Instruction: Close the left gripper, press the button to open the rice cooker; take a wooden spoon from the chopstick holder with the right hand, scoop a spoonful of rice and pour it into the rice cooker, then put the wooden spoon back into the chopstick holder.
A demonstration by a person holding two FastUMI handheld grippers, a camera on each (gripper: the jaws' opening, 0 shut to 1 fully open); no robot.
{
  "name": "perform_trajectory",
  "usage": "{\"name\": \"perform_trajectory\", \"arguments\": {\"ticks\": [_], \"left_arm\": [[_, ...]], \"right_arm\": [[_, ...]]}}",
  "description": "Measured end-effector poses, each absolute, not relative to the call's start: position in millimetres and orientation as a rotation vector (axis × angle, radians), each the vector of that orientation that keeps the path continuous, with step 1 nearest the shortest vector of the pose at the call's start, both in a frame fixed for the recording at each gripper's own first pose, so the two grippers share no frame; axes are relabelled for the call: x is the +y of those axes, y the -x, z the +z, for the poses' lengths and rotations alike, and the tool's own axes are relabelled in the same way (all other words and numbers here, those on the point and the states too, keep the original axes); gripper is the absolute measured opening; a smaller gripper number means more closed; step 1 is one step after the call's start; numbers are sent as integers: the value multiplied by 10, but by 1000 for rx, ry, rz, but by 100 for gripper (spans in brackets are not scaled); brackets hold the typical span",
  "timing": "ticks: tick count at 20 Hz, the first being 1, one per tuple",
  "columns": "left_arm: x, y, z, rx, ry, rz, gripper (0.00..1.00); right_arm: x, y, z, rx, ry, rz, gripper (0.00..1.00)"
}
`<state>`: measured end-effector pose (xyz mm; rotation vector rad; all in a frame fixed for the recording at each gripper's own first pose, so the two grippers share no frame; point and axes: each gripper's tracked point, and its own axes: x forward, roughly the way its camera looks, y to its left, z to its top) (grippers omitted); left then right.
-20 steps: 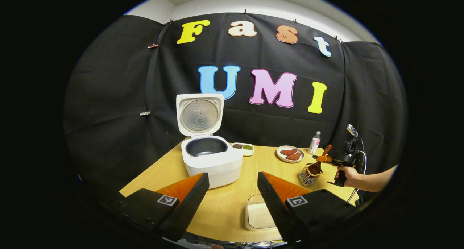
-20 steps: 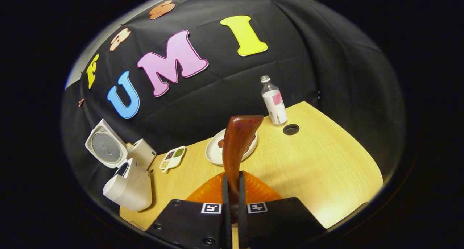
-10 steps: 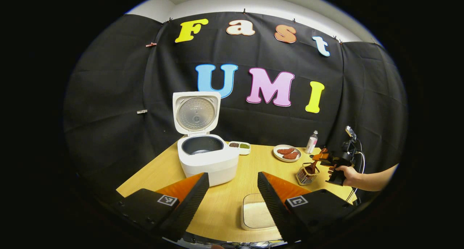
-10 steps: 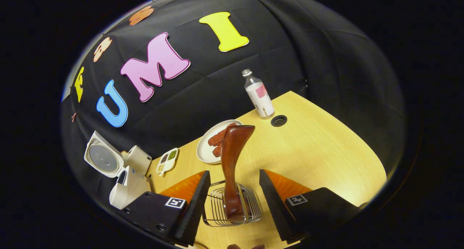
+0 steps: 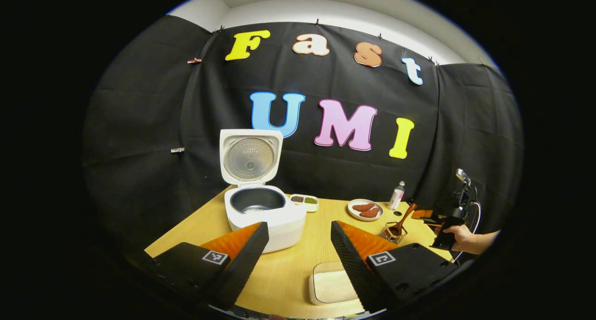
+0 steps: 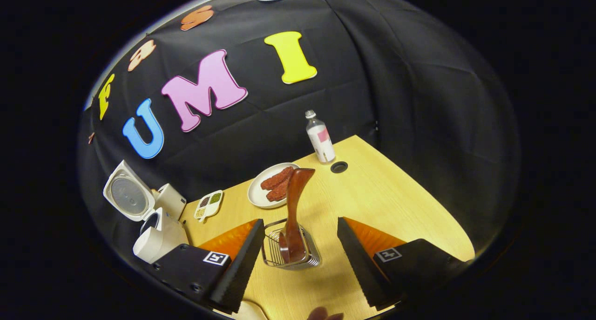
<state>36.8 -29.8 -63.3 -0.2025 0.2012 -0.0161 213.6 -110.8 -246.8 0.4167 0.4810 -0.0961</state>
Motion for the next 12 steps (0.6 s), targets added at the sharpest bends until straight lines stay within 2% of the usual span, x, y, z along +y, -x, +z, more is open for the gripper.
{"name": "perform_trajectory", "arguments": {"ticks": [6, 12], "left_arm": [[115, -734, -181, 82, 196, 1, 93], [789, -1383, 317, -33, 237, 93, 93]], "right_arm": [[-506, -1487, -1674, 361, -320, -12, 98], [11, -1042, -1282, 324, -295, 42, 98]]}}
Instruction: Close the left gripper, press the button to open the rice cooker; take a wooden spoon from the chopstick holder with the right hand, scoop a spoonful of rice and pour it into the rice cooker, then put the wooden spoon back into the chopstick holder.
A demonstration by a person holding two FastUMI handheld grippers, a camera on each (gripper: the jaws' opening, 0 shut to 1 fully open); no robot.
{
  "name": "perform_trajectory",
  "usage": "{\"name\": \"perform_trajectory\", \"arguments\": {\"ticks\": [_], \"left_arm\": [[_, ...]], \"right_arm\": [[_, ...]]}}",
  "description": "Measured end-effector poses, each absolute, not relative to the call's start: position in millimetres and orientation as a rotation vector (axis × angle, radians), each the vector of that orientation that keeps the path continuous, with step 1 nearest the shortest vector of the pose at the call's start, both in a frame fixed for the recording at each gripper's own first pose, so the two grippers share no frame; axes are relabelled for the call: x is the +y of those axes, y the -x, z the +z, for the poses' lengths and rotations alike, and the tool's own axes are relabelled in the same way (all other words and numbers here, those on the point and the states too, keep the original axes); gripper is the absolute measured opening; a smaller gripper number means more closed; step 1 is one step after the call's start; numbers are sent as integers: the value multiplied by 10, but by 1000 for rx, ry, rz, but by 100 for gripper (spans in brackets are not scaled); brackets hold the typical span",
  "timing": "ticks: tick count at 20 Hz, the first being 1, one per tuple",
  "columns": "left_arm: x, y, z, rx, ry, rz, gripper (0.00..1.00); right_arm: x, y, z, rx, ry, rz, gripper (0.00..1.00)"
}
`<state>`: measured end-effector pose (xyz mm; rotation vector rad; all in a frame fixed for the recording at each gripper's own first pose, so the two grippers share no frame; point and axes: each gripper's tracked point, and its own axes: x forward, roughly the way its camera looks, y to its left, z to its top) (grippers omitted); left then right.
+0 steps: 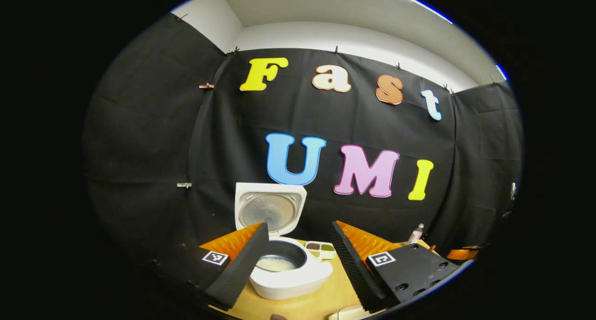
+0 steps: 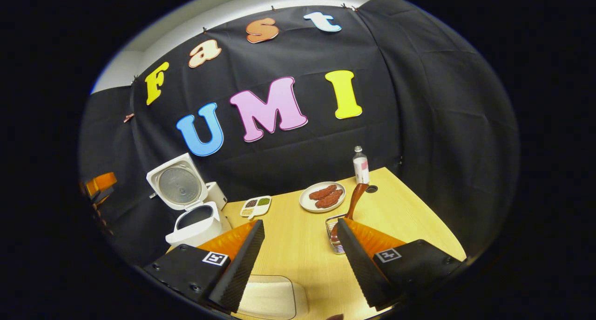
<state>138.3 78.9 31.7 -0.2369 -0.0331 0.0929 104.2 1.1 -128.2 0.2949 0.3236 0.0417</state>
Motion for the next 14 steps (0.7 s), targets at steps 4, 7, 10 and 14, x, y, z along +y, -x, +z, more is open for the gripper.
{"name": "perform_trajectory", "arguments": {"ticks": [4, 7, 10, 14], "left_arm": [[1138, -1898, 659, -104, 215, 147, 94], [1348, -2369, 835, -136, 192, 177, 93], [1447, -2843, 916, -133, 169, 187, 94], [1602, -3438, 881, -120, 144, 215, 94]], "right_arm": [[222, -839, -1262, 340, -280, 46, 98], [320, -755, -1328, 361, -234, 36, 98], [442, -685, -1356, 383, -220, 33, 99], [539, -612, -1340, 393, -224, 21, 99]]}}
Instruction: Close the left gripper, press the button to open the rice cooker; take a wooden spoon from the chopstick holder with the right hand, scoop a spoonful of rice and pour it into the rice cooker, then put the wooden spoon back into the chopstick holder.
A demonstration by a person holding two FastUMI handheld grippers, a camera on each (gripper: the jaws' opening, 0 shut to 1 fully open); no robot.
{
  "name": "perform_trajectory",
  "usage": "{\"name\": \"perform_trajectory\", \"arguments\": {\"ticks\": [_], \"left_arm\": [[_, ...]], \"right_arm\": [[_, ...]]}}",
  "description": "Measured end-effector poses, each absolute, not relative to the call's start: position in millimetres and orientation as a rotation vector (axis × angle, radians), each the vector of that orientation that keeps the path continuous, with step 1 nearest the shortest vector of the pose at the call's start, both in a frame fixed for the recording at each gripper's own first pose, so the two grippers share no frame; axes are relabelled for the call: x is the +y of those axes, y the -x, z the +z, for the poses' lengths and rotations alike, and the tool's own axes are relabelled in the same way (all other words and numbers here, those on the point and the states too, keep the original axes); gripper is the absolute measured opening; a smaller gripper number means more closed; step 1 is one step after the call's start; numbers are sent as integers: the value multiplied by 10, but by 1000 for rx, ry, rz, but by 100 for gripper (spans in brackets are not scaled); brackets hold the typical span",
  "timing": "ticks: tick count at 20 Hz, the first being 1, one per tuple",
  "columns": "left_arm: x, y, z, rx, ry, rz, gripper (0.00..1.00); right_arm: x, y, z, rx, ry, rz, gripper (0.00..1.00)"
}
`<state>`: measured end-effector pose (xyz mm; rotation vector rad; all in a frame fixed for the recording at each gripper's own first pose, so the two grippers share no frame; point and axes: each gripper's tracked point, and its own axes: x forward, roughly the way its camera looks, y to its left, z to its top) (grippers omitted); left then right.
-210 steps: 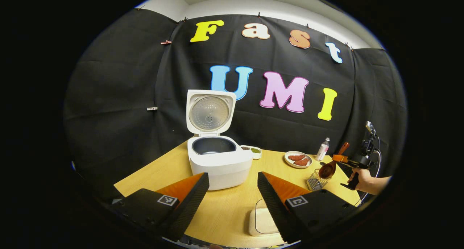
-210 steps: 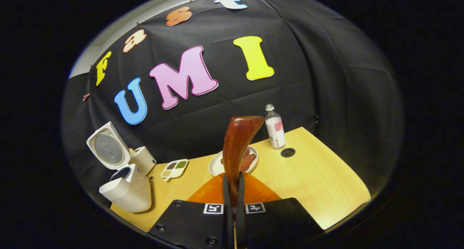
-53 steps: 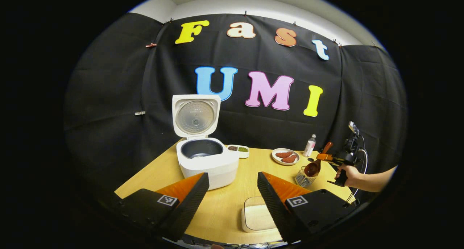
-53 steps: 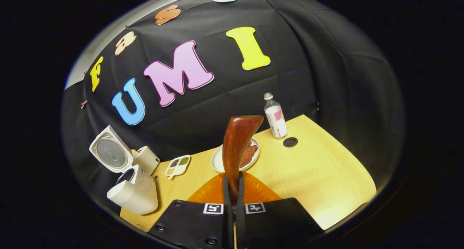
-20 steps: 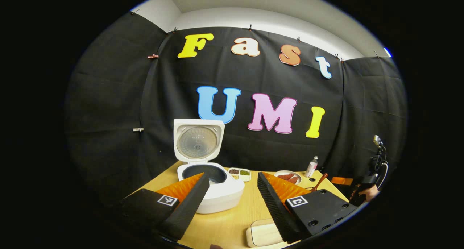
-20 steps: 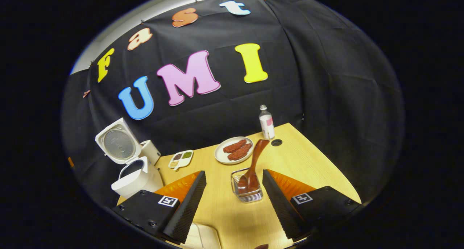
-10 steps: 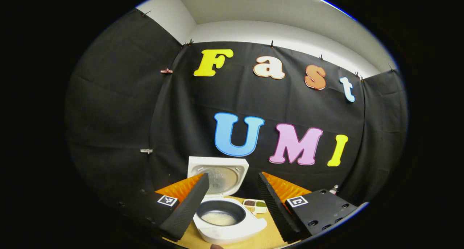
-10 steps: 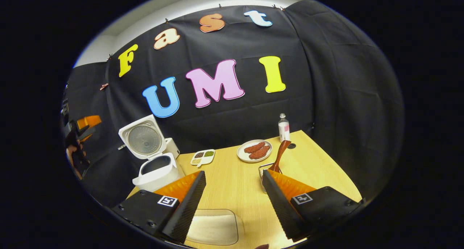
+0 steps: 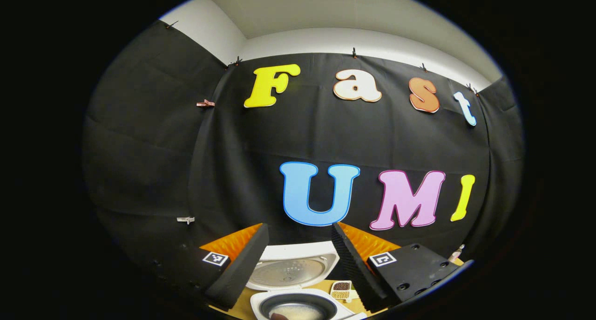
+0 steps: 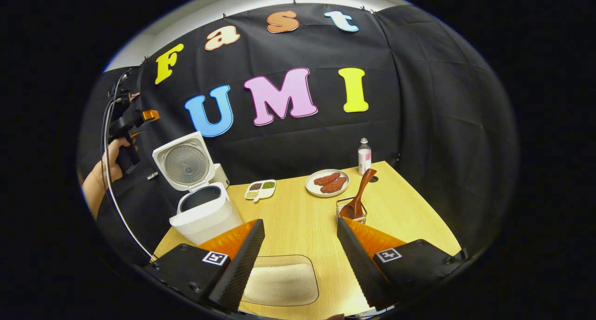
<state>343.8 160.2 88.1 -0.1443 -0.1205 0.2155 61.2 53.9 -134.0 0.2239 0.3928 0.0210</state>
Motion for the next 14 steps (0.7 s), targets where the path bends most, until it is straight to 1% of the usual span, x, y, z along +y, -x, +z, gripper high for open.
{"name": "perform_trajectory", "arguments": {"ticks": [5, 8, 12, 13, 14], "left_arm": [[1840, -4207, 470, 9, 141, 253, 94], [1900, -4501, 261, 71, 112, 268, 94], [1934, -4638, -163, 194, 93, 290, 94], [1919, -4616, -181, 197, 88, 296, 95], [1887, -4612, -159, 185, 71, 299, 99]], "right_arm": [[533, -478, -1337, 391, -185, -16, 98], [511, -424, -1386, 407, -184, -36, 98], [513, -410, -1443, 428, -216, -51, 99], [517, -418, -1442, 428, -221, -48, 99], [513, -420, -1442, 428, -217, -44, 99]]}}
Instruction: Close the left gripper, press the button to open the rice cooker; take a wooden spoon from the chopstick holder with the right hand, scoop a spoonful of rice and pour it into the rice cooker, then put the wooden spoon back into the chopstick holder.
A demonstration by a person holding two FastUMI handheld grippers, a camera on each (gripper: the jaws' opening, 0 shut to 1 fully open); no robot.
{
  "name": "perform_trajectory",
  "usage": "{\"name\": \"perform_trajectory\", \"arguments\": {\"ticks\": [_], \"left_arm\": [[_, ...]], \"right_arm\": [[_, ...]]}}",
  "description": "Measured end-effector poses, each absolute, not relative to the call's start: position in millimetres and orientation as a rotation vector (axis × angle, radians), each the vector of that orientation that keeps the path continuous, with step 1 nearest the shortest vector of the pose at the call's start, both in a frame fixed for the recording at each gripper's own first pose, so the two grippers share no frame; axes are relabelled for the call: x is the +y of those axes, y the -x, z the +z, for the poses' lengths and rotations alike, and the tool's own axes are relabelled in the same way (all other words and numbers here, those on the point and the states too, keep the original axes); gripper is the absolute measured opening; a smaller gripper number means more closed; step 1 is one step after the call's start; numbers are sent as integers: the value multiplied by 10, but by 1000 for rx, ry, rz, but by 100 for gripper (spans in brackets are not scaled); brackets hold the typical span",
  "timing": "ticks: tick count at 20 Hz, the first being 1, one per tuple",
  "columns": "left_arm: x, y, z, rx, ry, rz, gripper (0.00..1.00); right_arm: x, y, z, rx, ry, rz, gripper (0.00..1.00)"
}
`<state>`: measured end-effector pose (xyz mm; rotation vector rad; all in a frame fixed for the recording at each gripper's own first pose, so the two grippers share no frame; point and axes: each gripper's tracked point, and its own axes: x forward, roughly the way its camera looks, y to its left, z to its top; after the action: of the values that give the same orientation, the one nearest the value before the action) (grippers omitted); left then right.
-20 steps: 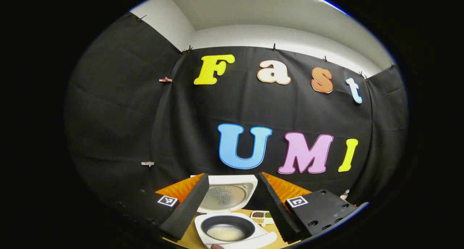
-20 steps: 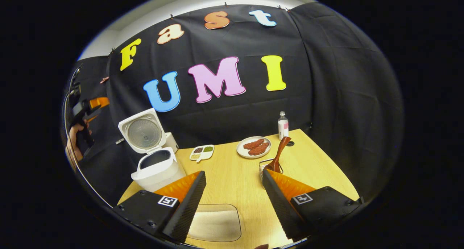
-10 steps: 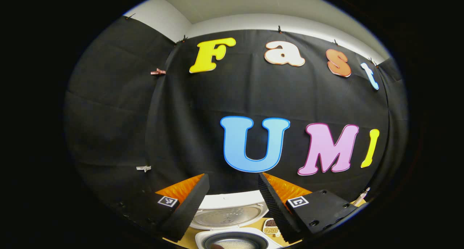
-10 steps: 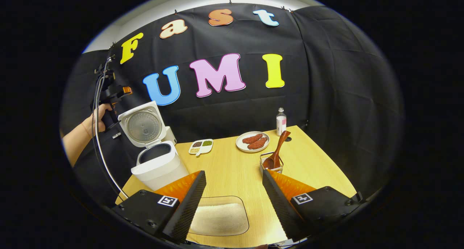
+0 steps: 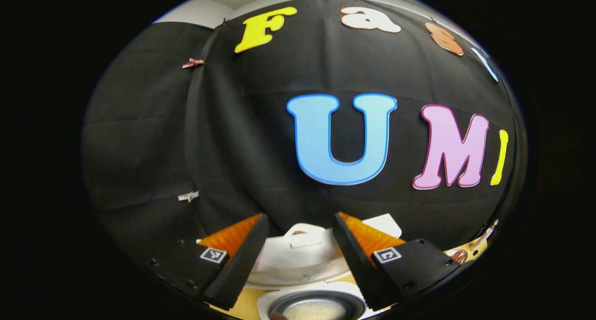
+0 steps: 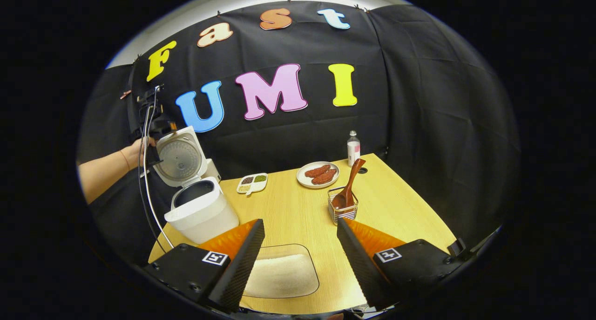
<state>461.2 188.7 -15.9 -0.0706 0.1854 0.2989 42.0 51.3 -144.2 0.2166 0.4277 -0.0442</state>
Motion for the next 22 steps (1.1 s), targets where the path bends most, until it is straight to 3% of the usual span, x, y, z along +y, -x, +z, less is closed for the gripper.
{"name": "perform_trajectory", "arguments": {"ticks": [8, 15, 22], "left_arm": [[1556, -3916, -409, 249, 94, 308, 99], [988, -3161, -1098, 396, 145, 321, 99], [741, -2897, -1664, 505, 158, 337, 100]], "right_arm": [[413, -371, -1467, 445, -207, 5, 99], [243, -335, -1394, 425, -216, 65, 98], [76, -284, -1449, 445, -227, 81, 99]]}}
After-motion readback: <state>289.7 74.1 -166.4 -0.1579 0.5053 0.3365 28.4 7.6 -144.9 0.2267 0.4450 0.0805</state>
